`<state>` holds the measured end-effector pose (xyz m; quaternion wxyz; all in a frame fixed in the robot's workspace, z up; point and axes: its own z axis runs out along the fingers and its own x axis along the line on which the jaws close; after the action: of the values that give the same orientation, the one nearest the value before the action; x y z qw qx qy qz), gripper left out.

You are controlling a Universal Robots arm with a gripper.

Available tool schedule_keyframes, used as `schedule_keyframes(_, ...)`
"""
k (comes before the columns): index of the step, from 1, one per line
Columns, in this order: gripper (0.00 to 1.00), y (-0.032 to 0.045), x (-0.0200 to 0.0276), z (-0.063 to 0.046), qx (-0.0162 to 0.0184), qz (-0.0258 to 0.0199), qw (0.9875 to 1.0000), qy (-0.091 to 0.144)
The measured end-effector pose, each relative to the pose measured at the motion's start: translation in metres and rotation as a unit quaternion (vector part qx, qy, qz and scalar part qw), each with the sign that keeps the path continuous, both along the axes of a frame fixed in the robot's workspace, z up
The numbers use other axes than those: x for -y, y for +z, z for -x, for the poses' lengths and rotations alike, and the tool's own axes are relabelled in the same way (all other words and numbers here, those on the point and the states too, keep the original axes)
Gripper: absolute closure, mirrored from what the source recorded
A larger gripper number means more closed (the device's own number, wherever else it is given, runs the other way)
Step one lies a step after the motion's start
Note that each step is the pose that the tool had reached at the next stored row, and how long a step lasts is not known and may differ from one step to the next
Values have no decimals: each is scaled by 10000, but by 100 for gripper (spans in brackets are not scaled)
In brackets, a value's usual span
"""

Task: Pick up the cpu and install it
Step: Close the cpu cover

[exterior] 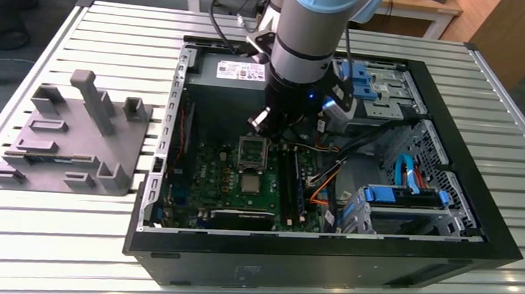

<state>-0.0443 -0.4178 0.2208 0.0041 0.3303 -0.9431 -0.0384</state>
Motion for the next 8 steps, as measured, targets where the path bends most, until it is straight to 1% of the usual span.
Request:
schedule_keyframes(4, 89, 39, 2, 4, 5, 0, 10000, 57)
schedule_keyframes(8, 89, 39, 2, 6, 8, 0, 10000, 84)
